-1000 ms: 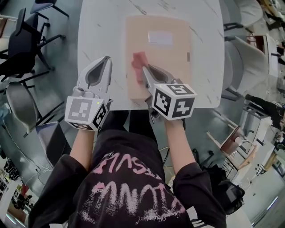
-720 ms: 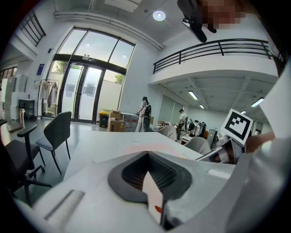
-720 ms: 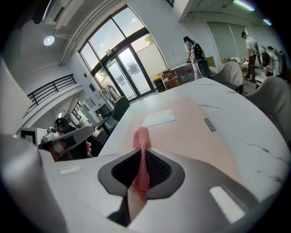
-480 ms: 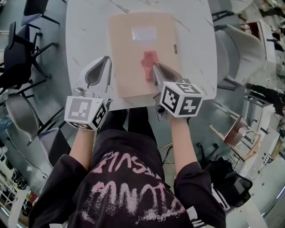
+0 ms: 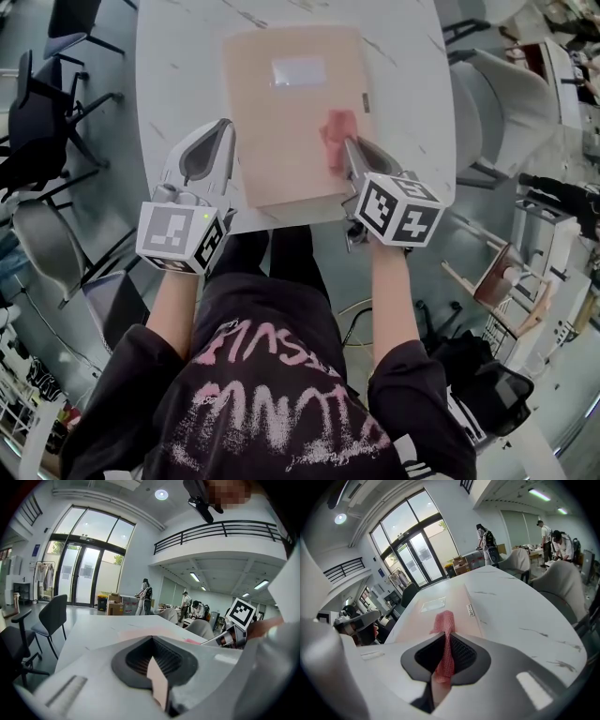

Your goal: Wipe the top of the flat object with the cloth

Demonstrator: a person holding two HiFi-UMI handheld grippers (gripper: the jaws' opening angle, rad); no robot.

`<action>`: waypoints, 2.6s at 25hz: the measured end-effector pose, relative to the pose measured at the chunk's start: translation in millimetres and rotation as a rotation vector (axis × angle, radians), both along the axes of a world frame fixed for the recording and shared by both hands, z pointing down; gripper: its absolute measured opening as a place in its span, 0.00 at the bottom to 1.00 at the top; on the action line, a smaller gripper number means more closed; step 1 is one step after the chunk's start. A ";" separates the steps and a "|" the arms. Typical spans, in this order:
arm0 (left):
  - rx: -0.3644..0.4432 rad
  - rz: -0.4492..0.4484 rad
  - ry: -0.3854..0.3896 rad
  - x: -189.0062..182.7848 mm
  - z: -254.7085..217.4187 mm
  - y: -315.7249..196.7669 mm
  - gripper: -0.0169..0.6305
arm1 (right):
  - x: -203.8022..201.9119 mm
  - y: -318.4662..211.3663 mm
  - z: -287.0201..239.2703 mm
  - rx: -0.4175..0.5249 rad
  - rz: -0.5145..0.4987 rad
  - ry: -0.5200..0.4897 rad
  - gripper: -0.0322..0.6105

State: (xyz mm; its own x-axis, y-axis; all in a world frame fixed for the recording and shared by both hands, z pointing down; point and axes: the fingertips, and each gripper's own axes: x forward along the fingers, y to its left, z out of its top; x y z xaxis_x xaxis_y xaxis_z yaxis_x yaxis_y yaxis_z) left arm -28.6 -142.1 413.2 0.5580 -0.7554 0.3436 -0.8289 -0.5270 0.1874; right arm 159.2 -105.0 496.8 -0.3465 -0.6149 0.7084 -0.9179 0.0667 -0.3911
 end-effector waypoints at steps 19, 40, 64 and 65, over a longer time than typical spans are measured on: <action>0.021 -0.042 -0.012 -25.0 -9.4 -1.4 0.03 | -27.6 -34.3 -50.8 0.280 -0.024 0.030 0.13; 0.050 -0.058 -0.017 -31.3 -22.3 -2.8 0.03 | -34.6 -41.1 -68.4 0.397 -0.006 0.038 0.13; 0.136 -0.114 -0.019 -43.9 -71.8 4.4 0.03 | -45.0 -32.0 -113.4 0.467 -0.040 0.023 0.13; 0.142 -0.115 -0.017 -43.6 -74.6 4.8 0.03 | -46.0 -31.0 -115.4 0.470 -0.044 0.022 0.13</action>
